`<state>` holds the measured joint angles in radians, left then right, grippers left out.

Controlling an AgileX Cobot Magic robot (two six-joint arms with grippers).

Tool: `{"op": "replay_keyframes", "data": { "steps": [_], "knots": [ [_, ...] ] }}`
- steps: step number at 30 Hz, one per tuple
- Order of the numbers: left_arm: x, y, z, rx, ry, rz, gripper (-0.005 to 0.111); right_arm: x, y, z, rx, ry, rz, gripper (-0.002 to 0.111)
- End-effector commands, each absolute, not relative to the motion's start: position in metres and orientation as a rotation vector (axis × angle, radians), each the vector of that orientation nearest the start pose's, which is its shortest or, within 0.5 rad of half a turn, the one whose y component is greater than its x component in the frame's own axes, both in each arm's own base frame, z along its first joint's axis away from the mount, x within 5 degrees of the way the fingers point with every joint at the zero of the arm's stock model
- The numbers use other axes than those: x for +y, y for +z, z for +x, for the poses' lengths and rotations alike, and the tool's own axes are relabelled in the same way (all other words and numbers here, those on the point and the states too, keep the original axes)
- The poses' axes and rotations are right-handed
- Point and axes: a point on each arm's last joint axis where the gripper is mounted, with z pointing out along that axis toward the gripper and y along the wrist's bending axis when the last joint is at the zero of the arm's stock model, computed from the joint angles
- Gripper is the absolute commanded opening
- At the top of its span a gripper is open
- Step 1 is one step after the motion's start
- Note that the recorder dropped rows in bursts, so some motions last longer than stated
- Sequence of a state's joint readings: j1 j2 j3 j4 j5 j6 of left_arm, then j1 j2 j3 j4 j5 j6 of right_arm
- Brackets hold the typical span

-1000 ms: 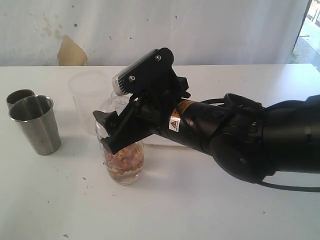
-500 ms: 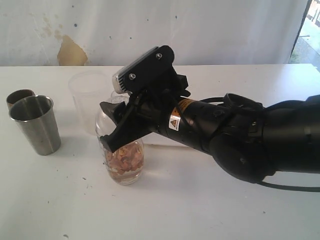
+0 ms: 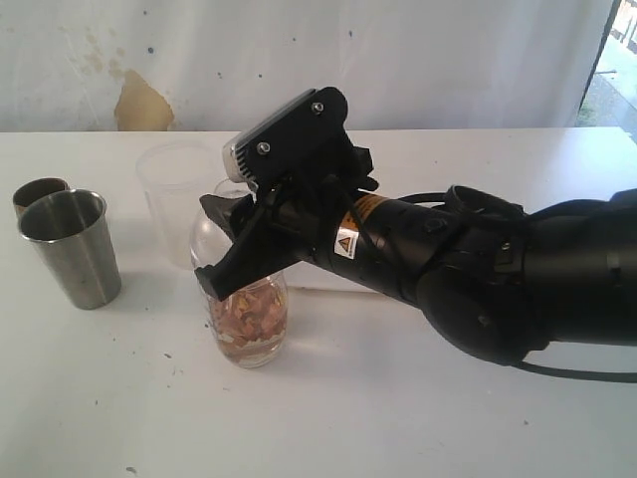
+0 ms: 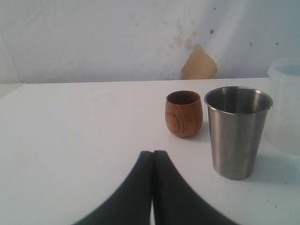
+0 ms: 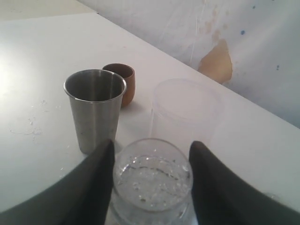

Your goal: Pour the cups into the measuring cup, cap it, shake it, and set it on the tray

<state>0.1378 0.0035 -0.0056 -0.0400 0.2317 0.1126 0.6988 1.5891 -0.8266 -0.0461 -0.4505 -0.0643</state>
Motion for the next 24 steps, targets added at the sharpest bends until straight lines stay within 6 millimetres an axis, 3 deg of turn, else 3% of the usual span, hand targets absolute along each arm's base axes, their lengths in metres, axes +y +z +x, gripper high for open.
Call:
{"op": "replay_keyframes", "data": {
  "steps": [1,12,24],
  "knots": [
    [0.0068,0.192,0.0551,1.718,0.147,-0.05,0.0,0.2207,0.2443,0.2605,1.667,0.431,-0.737,0.0],
    [0.0068,0.192,0.0551,1.718,0.147,-0.05,0.0,0.2192,0.2368,0.2594,1.739,0.381,-0.806,0.0],
    [0.0068,0.192,0.0551,1.718,0.147,-0.05,0.0,0.223,0.2452,0.2652,1.827,0.338,-0.862,0.0]
  ]
}}
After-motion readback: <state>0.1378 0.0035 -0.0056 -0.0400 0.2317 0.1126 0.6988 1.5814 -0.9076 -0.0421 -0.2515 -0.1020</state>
